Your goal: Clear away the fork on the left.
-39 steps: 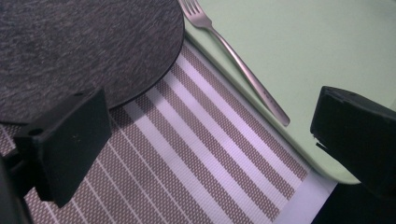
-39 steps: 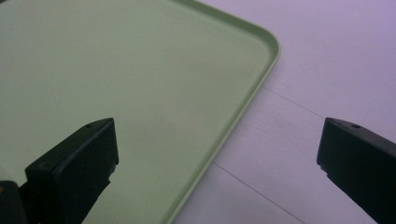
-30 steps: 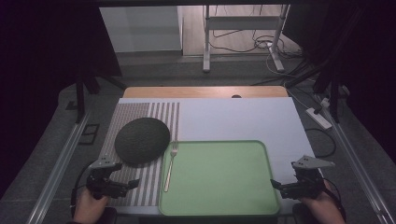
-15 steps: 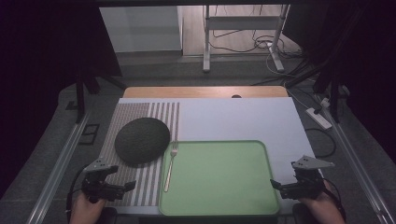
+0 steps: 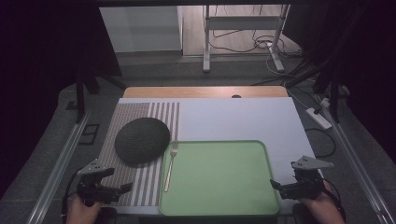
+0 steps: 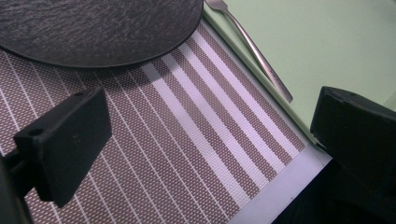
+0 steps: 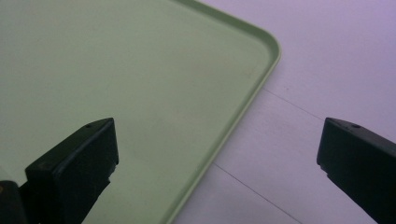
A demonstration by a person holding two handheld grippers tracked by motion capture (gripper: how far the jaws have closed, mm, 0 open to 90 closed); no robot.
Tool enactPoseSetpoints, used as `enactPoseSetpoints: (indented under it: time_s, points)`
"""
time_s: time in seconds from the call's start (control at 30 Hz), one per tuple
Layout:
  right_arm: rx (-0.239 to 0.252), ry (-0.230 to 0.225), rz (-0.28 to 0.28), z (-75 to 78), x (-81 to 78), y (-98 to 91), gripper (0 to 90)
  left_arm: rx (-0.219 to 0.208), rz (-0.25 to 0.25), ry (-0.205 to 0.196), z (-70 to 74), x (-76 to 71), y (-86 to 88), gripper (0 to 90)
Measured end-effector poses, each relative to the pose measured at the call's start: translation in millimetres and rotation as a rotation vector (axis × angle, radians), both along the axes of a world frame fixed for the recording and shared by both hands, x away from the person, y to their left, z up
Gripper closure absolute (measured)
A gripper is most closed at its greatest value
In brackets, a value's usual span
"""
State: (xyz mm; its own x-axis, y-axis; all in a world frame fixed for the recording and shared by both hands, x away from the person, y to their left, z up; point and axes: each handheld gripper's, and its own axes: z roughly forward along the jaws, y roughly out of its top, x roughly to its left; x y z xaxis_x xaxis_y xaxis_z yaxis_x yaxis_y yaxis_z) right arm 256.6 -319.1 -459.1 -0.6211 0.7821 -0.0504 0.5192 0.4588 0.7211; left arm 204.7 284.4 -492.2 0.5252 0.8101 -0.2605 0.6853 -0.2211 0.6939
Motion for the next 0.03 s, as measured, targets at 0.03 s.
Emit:
enactPoseSetpoints:
  time_s: [0.03]
  points:
    - [-0.002,0.000,0.001,-0.1,0.0,-0.1,0.0,-0.002,0.000,0.002,0.0,0.6,0.0,0.0]
